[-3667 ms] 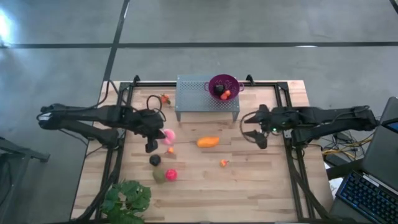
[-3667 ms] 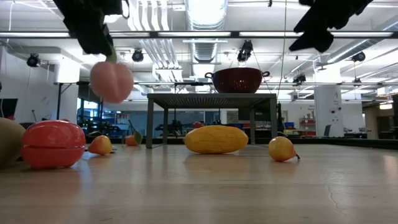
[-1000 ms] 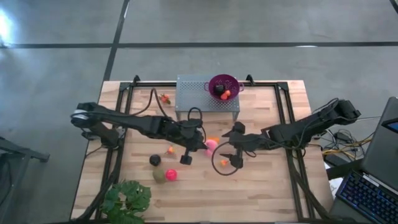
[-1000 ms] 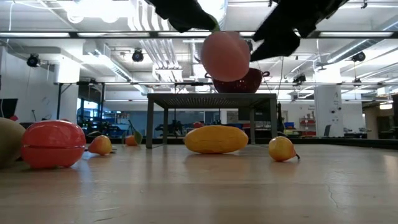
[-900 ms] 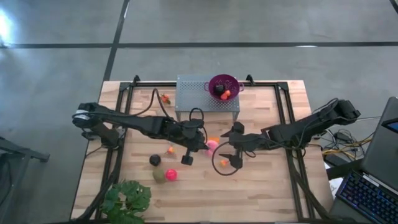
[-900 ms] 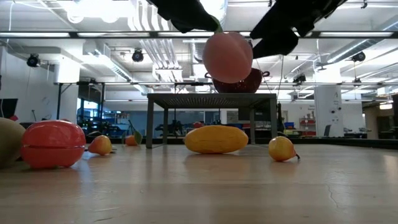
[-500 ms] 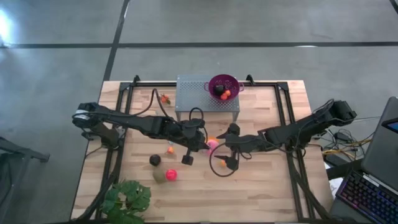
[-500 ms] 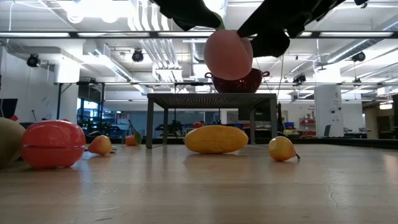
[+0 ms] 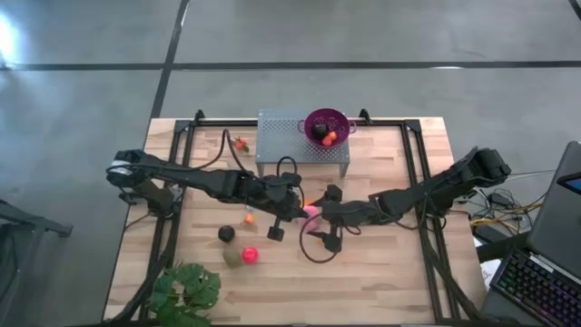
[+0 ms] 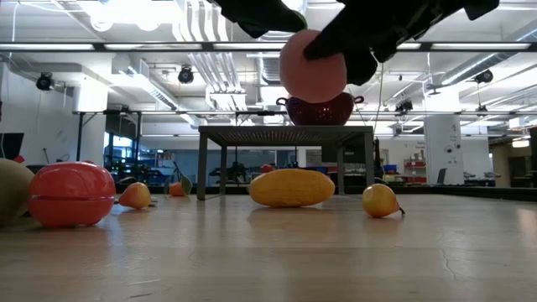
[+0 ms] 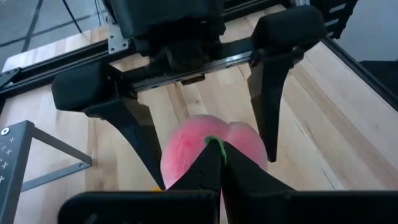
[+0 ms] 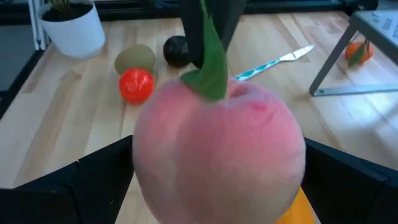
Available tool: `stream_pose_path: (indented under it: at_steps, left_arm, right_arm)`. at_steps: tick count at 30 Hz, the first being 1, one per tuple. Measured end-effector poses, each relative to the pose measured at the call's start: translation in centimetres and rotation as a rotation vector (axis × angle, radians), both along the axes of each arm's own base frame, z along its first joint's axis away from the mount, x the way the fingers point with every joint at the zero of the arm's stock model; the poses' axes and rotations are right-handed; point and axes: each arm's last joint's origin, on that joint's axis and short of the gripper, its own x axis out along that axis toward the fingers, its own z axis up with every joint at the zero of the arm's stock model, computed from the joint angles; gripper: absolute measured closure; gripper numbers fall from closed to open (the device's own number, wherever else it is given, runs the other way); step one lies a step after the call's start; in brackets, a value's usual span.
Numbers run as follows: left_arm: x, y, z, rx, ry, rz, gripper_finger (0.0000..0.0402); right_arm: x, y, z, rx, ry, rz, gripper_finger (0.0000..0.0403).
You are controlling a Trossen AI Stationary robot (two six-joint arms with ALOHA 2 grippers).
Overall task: Pick & Place Fruit
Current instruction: Put the peach into the purple bowl on the shelf
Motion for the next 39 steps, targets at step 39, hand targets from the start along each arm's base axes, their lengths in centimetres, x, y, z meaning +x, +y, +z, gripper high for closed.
stream_pose_path:
  at_steps: [39]
  left_arm:
    - [-0.02,-0.01,-0.08,-0.006,0.003,-0.005,0.0401]
  right_arm:
    - [0.4,0.12,-0.26,-0.007,-0.017,0.006,0.0066]
